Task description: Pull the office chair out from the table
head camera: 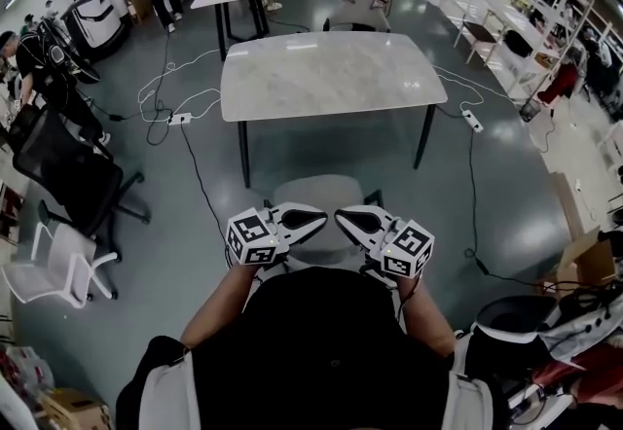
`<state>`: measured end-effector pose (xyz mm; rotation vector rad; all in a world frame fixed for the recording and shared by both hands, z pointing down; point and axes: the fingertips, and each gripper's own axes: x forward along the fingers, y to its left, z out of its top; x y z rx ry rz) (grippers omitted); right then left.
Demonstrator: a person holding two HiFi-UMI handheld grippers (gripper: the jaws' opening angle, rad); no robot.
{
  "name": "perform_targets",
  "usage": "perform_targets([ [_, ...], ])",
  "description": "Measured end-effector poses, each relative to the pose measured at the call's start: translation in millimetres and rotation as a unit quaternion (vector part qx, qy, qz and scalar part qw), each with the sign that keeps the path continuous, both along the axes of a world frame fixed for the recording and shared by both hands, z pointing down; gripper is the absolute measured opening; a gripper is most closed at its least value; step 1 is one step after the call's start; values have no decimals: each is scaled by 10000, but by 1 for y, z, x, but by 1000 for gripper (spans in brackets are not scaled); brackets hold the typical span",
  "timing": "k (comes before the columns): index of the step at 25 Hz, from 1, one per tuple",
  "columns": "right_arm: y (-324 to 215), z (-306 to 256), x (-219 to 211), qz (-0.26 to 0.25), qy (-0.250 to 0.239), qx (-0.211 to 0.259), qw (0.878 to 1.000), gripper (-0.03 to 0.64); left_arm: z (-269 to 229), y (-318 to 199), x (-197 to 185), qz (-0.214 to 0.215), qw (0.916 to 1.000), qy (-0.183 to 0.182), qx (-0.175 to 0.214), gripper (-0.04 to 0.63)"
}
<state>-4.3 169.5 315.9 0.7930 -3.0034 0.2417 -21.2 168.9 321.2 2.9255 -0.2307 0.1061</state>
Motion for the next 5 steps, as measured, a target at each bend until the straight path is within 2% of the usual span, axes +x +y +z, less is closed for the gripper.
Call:
perform_targets([
  [5, 2, 7, 8, -22, 0, -149, 9999, 18, 8, 0, 11, -7, 9999, -60, -154, 12],
])
